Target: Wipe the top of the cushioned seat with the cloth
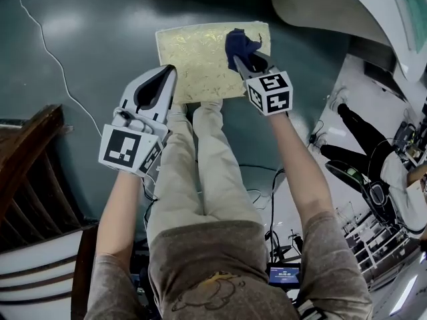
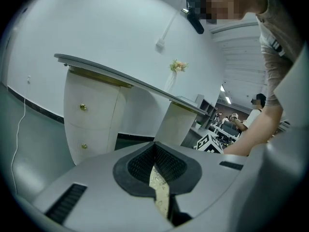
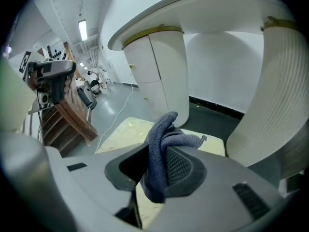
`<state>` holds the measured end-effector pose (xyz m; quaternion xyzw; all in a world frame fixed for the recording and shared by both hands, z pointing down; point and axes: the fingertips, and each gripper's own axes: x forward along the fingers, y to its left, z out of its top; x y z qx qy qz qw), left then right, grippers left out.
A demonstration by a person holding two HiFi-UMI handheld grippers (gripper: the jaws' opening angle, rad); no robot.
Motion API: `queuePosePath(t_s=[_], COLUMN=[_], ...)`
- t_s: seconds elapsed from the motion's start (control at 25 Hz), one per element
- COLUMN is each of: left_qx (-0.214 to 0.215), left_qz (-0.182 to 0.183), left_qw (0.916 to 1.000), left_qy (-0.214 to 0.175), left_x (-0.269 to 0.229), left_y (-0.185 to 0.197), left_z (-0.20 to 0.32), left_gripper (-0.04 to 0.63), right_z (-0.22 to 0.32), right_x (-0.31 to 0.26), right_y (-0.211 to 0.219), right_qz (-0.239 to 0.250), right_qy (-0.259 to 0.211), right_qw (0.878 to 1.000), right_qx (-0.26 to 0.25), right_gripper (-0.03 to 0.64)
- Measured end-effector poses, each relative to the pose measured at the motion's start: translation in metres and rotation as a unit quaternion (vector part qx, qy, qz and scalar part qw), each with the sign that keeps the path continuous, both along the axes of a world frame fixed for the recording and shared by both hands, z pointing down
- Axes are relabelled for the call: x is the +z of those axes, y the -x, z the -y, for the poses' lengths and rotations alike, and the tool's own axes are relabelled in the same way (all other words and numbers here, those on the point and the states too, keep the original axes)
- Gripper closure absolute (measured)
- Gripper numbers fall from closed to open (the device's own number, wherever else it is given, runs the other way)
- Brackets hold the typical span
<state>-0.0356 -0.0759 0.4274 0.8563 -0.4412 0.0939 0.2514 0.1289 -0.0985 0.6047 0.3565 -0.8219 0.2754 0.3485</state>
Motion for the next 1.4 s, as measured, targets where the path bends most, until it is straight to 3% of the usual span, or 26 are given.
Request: queuePosePath(t_s=[0.32,0.68,1.12,1.4], left_qx=[-0.023,-0.039,-0.047,-0.036], left_qz=[0.001,0.005,-0.001,-0.003], left_qw=[0.9997,0.9992,0.9989,0.9993], left_qy=[0.003,0.005,0.007,0.009], left_x=[0.002,0.003,0.010,0.010], left_y=[0.030,0.059,0.066,0.057], left_z=[-0.019,-0.031,-0.038,-0.040], left_gripper=[0.578,0.578,0.578,0.578], right_z=[-0.042,-0.076,-0.082,-0.076], right_x=[0.004,0.018,0.034,0.037], right_y=[0.096,0.173,0.178,0.157], right_qz=[0.036,0.039,0.022,0.012], right_qy=[0.021,0.039,0.044,0.046], right_qw=[0.998,0.994,0.996,0.997], right_qx=[-0.050,-0.091,-0.076,-0.063], right_gripper=[0.515,0.517,0.517,0.515])
